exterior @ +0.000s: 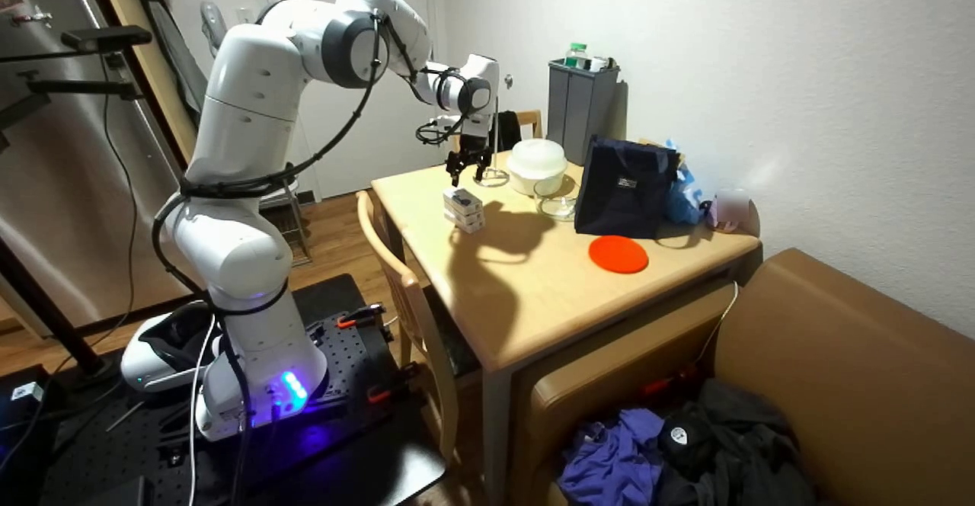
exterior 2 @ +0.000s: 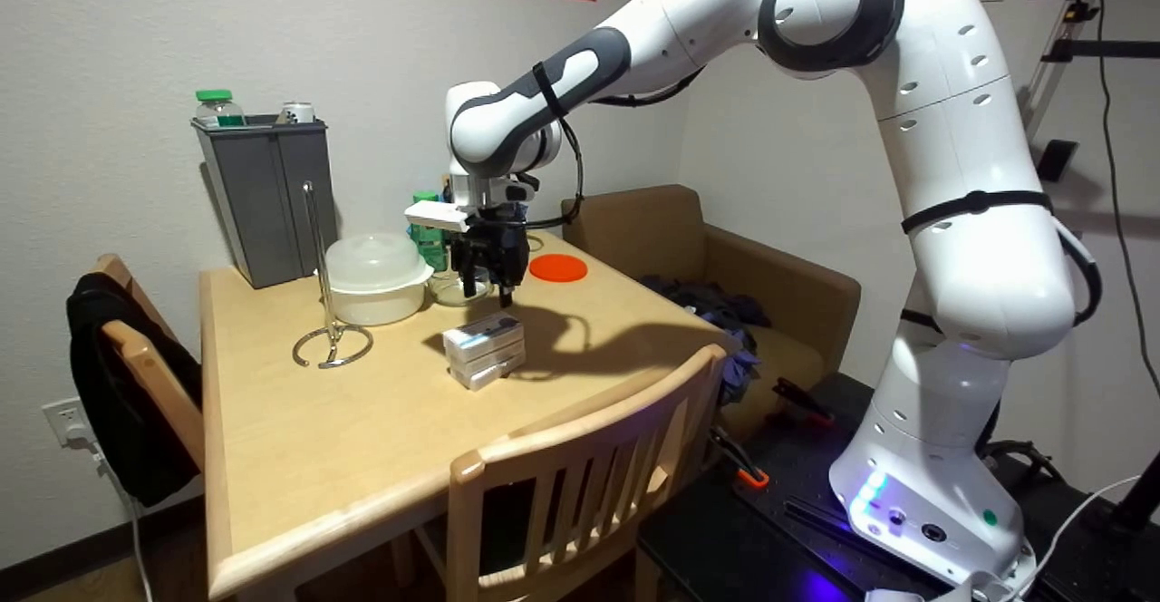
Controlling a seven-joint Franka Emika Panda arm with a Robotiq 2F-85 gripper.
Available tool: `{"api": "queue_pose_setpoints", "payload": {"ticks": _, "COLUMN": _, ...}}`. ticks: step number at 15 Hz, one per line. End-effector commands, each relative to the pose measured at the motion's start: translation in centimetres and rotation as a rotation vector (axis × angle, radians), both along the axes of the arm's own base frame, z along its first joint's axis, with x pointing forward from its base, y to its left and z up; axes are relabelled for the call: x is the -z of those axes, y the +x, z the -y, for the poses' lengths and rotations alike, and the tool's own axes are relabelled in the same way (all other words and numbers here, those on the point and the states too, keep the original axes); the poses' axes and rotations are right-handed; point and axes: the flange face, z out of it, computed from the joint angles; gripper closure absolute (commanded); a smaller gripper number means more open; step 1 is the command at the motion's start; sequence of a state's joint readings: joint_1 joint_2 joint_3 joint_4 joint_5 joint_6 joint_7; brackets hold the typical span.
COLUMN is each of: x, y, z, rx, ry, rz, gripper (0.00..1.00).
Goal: Unstack the small white boxes
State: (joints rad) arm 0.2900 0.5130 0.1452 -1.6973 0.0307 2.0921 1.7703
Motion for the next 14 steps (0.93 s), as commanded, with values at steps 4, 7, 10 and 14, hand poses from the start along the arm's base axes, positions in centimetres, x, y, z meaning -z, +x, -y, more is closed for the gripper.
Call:
{"api": "queue_pose_setpoints", "payload": {"ticks": 4, "x": 5.3, "y": -0.5, "z": -2.1, "rx": -0.031, "ry": 0.017, "rz": -0.001, "gripper": 0.0}}
{"api": "queue_pose_setpoints", "payload": {"ticks": 7, "x": 5.9, "y": -0.6, "z": -2.1, "rx": -0.019, "ry": 0.017, "rz": 0.031, "gripper": 0.0}}
{"api": "queue_pose_setpoints", "payload": {"ticks": 10, "x": 5.4, "y": -0.6, "z": -1.6, "rx": 0.003, "ry": 0.02, "rz": 0.073, "gripper": 0.0}}
{"api": "queue_pose_setpoints", "payload": {"ticks": 14, "x": 5.1, "y": -0.5, "z": -1.1, "rx": 0.018, "ry": 0.028, "rz": 0.104, "gripper": 0.0}}
